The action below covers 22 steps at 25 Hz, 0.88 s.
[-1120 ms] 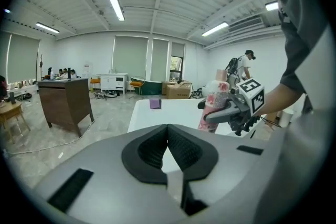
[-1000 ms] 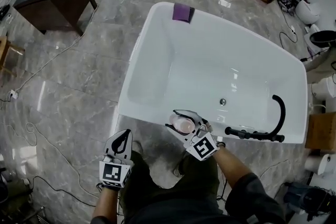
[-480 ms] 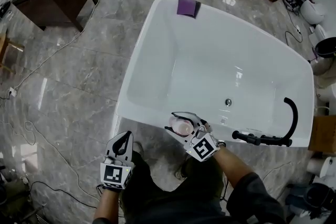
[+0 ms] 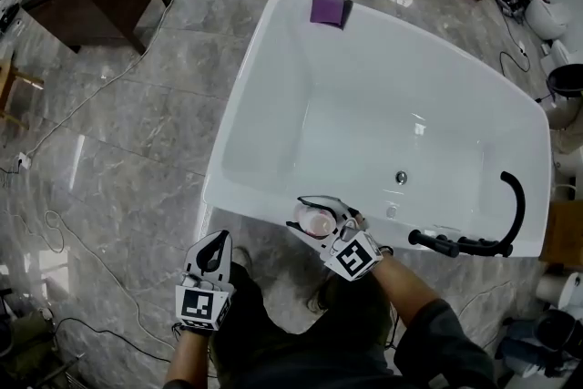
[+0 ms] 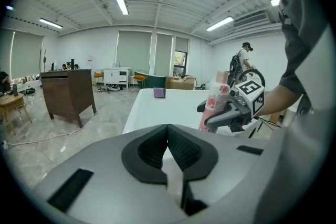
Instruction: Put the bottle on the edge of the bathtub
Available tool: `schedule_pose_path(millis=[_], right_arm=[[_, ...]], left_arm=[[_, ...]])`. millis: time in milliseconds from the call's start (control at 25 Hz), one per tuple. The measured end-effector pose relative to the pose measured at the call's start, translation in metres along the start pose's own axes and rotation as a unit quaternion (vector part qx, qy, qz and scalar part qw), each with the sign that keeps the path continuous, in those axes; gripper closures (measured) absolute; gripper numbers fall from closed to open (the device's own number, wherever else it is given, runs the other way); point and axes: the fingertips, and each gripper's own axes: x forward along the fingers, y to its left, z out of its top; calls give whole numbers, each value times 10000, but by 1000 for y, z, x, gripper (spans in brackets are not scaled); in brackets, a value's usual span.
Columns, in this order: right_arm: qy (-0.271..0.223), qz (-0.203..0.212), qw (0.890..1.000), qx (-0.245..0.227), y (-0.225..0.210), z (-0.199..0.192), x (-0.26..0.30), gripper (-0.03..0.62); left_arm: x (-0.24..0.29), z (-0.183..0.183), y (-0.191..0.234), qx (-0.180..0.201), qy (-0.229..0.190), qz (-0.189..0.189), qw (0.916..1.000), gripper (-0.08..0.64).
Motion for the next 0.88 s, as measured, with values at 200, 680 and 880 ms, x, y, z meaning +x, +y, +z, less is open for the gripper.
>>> schedule_pose_path(millis=[200, 680, 880], right_arm=[[-57, -73, 9999, 47, 1, 0, 0, 362], [-88, -29, 9999, 115, 3, 3, -1, 336], [-86, -257, 9992, 307, -2, -1, -10, 291]], left_arm=[[3, -2, 0, 16, 43, -9, 10000, 560], [-4, -3, -3, 24, 124, -17, 9999, 559], [-9, 10, -6, -58, 139, -28, 9999, 560]])
